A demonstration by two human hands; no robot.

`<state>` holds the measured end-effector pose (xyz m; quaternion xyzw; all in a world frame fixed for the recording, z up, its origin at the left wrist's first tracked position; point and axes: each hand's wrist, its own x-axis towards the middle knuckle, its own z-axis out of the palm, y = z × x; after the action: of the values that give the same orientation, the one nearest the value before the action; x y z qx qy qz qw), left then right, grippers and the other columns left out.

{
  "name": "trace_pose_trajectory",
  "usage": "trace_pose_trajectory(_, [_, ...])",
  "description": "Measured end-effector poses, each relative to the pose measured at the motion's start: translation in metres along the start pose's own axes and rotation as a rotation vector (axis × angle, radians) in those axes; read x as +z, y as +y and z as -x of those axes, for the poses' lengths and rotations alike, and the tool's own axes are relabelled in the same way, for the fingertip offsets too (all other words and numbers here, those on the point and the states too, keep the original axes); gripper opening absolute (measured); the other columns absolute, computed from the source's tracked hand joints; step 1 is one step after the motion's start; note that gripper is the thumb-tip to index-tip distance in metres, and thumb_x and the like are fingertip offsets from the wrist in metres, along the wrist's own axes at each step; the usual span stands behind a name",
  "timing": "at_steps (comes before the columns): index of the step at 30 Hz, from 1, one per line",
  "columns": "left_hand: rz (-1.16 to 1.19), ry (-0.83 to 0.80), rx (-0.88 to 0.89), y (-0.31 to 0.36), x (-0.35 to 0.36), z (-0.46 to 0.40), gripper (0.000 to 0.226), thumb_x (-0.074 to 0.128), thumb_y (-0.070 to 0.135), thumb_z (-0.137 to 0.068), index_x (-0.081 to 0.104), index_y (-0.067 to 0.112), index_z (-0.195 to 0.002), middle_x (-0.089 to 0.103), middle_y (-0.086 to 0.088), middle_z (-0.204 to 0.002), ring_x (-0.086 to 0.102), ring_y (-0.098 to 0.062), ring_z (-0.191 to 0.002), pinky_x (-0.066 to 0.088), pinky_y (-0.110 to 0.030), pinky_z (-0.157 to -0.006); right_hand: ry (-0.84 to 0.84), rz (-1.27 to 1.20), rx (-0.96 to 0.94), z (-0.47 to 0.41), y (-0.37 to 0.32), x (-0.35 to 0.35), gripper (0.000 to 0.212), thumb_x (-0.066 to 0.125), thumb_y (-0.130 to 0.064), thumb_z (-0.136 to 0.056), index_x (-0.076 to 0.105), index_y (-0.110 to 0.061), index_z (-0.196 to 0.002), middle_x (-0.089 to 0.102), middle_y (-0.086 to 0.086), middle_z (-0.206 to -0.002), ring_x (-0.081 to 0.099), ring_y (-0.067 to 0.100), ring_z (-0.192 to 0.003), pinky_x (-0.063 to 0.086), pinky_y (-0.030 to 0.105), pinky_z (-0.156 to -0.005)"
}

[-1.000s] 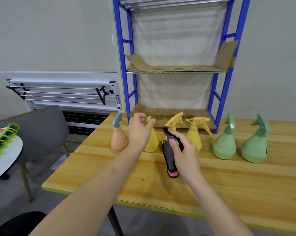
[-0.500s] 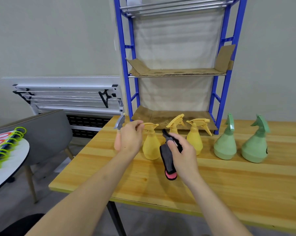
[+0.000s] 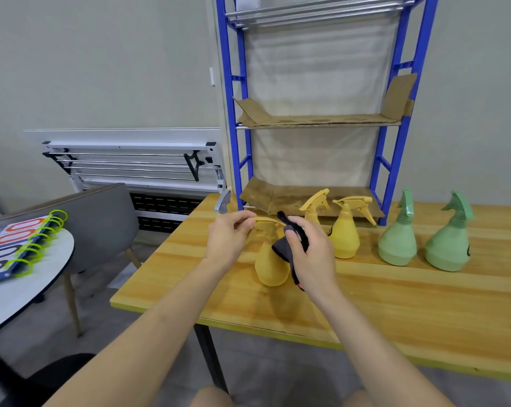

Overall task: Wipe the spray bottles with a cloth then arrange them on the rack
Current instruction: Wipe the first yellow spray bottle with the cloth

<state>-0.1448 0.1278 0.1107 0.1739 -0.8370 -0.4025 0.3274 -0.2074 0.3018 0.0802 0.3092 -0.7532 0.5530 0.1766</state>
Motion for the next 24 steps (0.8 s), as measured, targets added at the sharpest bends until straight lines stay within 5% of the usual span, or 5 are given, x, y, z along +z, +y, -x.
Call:
trace_pose_trajectory(8, [-0.070,-0.057,0.090,0.008,-0.007,-0.004,0.020,0.058,0.026,-0.104,0.073,0.023,-0.116,0.069,0.013,-0.106,0.062,-0.003,-0.100,0.045,-0.019,-0.084,-0.045,0.134,-0.107,-0.001,-0.001,0.011,0.034,0.061,-0.016,-0.101,0.061,-0.019,-0.136,0.063,-0.008,-0.129,0.054,0.003,-0.120,0.032,0.004,-0.101])
trace_pose_trajectory(15, [-0.135,-0.052,0.150,0.002,-0.003,-0.005,0.018,0.059,0.021,-0.103,0.076,0.021,-0.111,0.064,0.020,-0.097,0.062,-0.003,-0.096,0.041,-0.011,-0.081,-0.106,0.238,-0.130,-0.010,0.006,0.022,0.037,0.060,-0.012,-0.100,0.063,-0.009,-0.137,0.062,0.002,-0.134,0.057,0.022,-0.121,0.047,0.037,-0.107])
trace_pose_trajectory(19, [-0.115,-0.041,0.137,0.000,0.000,-0.007,0.018,0.059,0.023,-0.103,0.076,0.022,-0.111,0.066,0.015,-0.099,0.064,-0.008,-0.098,0.048,-0.022,-0.086,-0.096,0.265,-0.135,-0.013,0.008,0.027,0.035,0.060,-0.010,-0.100,0.065,-0.008,-0.134,0.064,0.004,-0.132,0.059,0.026,-0.117,0.048,0.038,-0.105])
trace_pose_trajectory(24, [-0.101,-0.035,0.160,-0.004,0.001,-0.006,0.018,0.059,0.024,-0.103,0.075,0.023,-0.112,0.064,0.021,-0.094,0.061,-0.001,-0.085,0.047,-0.020,-0.077,-0.083,0.232,-0.167,-0.010,0.011,0.027,0.040,0.063,-0.010,-0.099,0.062,-0.007,-0.138,0.060,0.004,-0.134,0.057,0.020,-0.121,0.046,0.031,-0.108])
